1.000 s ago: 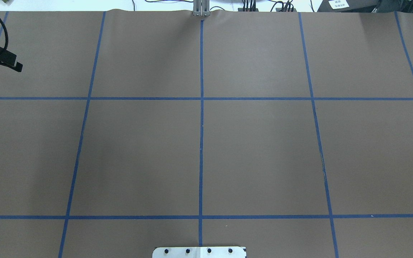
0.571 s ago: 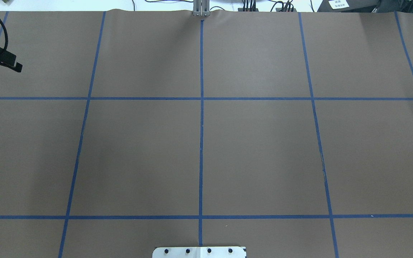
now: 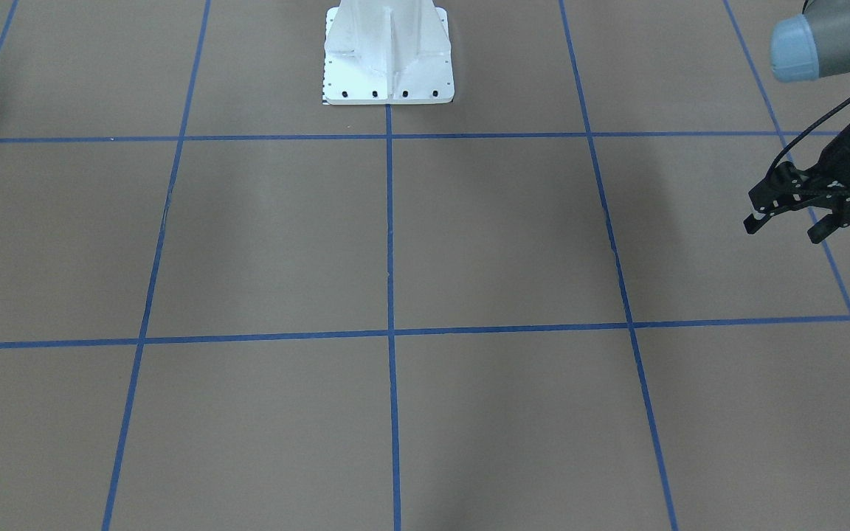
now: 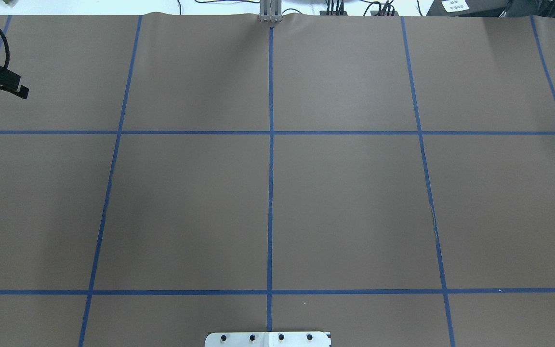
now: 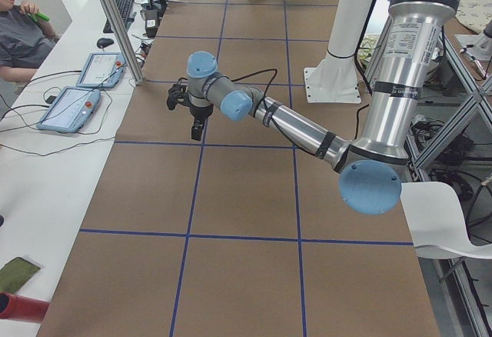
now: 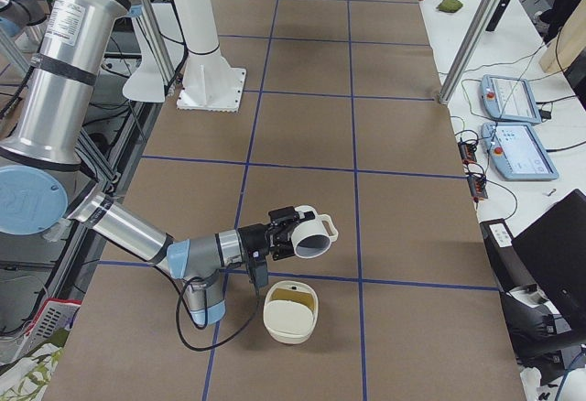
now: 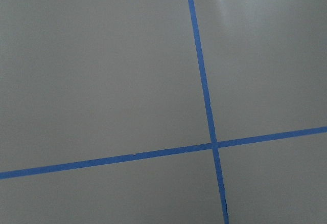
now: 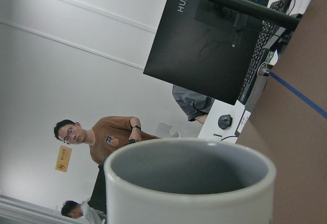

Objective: Left arm hands cup to right arm to dump lemon

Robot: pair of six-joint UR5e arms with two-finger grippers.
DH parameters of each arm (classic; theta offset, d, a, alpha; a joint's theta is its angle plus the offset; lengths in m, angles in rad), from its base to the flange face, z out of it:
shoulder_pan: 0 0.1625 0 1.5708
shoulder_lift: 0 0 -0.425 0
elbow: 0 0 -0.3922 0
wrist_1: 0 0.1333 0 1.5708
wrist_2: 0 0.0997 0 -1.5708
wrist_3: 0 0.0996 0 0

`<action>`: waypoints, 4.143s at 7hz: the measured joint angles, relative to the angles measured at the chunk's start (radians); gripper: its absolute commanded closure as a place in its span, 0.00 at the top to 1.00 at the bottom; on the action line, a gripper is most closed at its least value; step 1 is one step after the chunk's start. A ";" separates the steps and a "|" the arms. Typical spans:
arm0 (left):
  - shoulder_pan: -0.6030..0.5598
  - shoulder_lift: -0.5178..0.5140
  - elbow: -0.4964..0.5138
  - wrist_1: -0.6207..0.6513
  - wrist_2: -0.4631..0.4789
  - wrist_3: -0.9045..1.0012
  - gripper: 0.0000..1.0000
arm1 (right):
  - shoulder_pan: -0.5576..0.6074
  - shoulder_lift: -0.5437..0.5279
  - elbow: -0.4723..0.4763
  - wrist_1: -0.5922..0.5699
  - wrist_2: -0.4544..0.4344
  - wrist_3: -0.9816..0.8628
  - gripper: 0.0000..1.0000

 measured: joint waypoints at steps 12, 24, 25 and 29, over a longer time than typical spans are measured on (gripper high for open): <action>0.001 -0.016 -0.042 -0.010 -0.008 -0.011 1.00 | -0.002 0.139 0.243 -0.460 0.173 -1.343 0.00; 0.184 -0.437 0.087 -0.010 -0.016 -0.498 1.00 | -0.378 0.808 0.395 -1.379 -0.162 -1.639 0.00; 0.191 -0.453 0.099 -0.010 -0.016 -0.528 1.00 | -0.421 0.842 0.404 -1.423 -0.204 -1.649 0.00; 0.231 -0.553 0.133 -0.014 -0.016 -0.702 1.00 | -0.539 0.900 0.411 -1.468 -0.351 -1.649 0.00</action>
